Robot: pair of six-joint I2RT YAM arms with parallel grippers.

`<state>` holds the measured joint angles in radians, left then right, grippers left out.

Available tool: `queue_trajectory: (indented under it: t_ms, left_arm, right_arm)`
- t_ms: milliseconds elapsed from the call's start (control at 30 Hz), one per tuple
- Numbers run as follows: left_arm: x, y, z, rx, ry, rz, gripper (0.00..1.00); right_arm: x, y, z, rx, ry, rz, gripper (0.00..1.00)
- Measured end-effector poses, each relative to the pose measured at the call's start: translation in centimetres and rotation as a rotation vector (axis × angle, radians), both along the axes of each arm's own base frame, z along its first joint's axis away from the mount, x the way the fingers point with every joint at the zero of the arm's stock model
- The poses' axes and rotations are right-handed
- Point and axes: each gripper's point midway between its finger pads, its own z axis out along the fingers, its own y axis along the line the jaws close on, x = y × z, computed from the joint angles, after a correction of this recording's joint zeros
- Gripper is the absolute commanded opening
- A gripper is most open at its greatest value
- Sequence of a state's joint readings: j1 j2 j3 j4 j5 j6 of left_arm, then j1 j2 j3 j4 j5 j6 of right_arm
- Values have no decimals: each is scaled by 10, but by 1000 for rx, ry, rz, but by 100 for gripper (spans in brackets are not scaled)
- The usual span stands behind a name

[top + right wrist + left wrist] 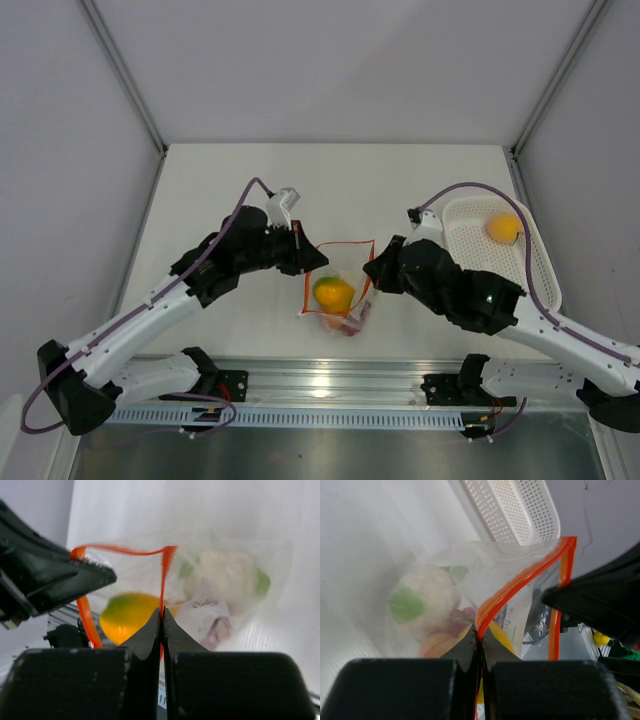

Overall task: Place the food in the zip-top bag and seal the zipper
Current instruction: Adjust the zipper food storage bag at the center of the board.

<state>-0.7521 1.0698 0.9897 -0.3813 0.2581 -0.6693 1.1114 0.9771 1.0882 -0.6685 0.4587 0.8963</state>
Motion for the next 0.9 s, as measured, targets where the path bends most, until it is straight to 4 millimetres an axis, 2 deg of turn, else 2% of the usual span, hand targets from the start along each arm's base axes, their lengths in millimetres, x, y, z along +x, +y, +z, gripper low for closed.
queue_trajectory:
  t_ms: [67,133,300,367,467,633,700,733,800,900]
  left_arm:
    - [-4,4,9,-24,-25,0,1]
    - [-6,6,9,-26,-29,1,1]
    - [-2,2,-24,46,45,2,1]
    - [-3,3,-29,61,60,2,1]
    - [-5,7,-19,57,40,2,1]
    - [-10,15,13,2,-40,10,1]
    - [-10,17,18,-13,-61,15,1]
    - [-9,16,15,-13,-64,18,1]
    - [-5,14,-3,13,-40,24,1]
    - [-3,14,-45,91,38,27,1]
  right_arm:
    - [6,-5,6,28,-2,-12,0]
    - [15,-9,-1,39,11,-31,0]
    - [21,-19,-63,-58,125,-46,0]
    - [19,-18,-75,-92,154,-32,0]
    - [17,-16,-70,-96,152,-9,0]
    - [19,-1,-24,-19,73,32,0]
    - [18,3,-11,18,44,44,0]
    - [17,4,-10,27,40,47,0]
    - [17,5,-16,28,43,49,0]
    - [15,3,-52,-23,93,41,0]
